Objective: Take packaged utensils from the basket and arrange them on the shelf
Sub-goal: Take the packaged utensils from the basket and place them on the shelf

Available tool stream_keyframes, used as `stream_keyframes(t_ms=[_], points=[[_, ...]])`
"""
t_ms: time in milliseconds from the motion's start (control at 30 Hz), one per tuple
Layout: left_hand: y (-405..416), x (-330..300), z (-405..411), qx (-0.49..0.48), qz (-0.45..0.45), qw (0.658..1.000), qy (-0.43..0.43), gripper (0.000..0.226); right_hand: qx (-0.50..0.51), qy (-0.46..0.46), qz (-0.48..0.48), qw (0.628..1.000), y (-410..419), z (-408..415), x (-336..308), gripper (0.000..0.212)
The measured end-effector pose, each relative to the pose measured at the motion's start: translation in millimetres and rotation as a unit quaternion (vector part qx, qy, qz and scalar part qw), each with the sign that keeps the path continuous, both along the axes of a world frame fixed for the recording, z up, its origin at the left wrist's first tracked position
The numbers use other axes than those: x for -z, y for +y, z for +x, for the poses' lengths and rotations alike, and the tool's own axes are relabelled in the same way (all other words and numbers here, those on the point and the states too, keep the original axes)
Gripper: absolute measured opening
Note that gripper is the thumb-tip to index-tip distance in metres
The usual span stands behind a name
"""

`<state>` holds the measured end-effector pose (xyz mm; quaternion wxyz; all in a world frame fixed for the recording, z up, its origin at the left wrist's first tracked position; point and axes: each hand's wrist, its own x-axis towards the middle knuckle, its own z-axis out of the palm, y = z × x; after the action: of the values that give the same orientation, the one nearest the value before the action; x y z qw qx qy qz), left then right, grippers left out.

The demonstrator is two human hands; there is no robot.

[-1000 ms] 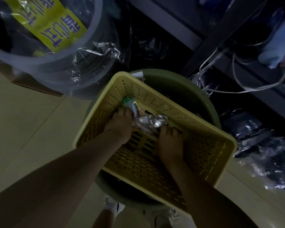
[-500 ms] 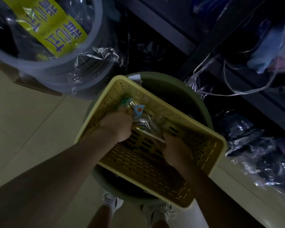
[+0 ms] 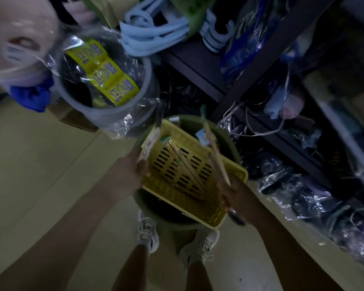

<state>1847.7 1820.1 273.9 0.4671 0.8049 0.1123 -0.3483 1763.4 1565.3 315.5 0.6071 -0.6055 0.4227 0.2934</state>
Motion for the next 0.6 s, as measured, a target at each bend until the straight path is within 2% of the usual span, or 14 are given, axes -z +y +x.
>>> stream_keyframes(t_ms=[33, 133, 233, 367, 500, 600], points=[[-10, -22, -6, -0.011, -0.029, 0.999, 0.007, 0.02, -0.005, -0.017, 0.036, 0.999, 5, 1, -9, 0.014], [-35, -74, -21, -0.029, -0.099, 0.994, 0.043, 0.031, 0.065, -0.061, 0.121, 0.989, 20, 0, -33, 0.027], [-50, -111, -34, -0.017, -0.152, 0.988, 0.027, 0.033, 0.106, -0.106, 0.175, 0.973, 31, 6, -59, 0.032], [-59, -163, -39, -0.003, -0.2, 0.98, 0.008, 0.02, 0.088, -0.134, 0.152, 0.975, 49, 14, -97, 0.019], [-62, -204, -31, 0.003, -0.225, 0.973, -0.048, 0.012, 0.107, -0.169, 0.156, 0.967, 65, 18, -141, 0.034], [-63, -235, -30, 0.023, -0.232, 0.969, -0.079, 0.017, 0.136, -0.173, 0.117, 0.969, 68, 16, -176, 0.022]])
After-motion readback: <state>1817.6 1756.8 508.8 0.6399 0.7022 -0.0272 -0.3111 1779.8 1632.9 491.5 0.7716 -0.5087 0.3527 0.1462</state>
